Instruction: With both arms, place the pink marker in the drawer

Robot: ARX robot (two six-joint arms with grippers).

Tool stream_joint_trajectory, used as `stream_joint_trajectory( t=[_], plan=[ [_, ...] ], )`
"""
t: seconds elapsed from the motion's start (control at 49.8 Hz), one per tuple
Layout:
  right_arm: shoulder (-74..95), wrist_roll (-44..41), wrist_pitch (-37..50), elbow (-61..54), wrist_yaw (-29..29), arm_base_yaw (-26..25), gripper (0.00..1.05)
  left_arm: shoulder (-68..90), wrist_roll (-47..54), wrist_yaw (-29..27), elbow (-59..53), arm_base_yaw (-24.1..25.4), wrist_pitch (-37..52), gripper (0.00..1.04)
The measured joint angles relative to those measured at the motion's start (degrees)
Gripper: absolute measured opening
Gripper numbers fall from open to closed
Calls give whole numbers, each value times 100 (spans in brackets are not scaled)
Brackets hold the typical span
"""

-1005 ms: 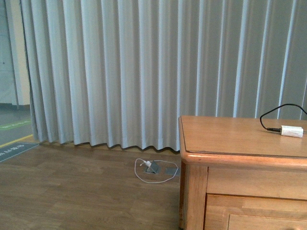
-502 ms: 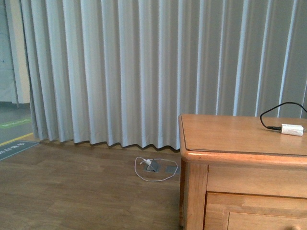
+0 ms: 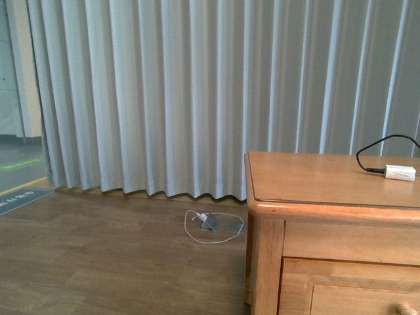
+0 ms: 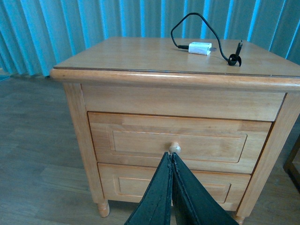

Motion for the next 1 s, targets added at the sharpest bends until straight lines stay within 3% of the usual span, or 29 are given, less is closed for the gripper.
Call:
stream_joint_trajectory(
  t=[0.08,0.402,0.884,0.924,1.005],
  plan=[
    [-767,0,-951,4,0,2,1,0,0,0,0,0,0,99],
    [-966,-4,-1008,4,0,2,2,0,0,0,0,0,0,99],
    [-966,0,-1008,4,0,2,85,0,0,0,0,0,0,99],
    [-966,0,-1008,4,0,2,95,0,0,0,0,0,0,99],
    [-968,2,-1008,4,0,2,96,0,0,0,0,0,0,99]
  ],
)
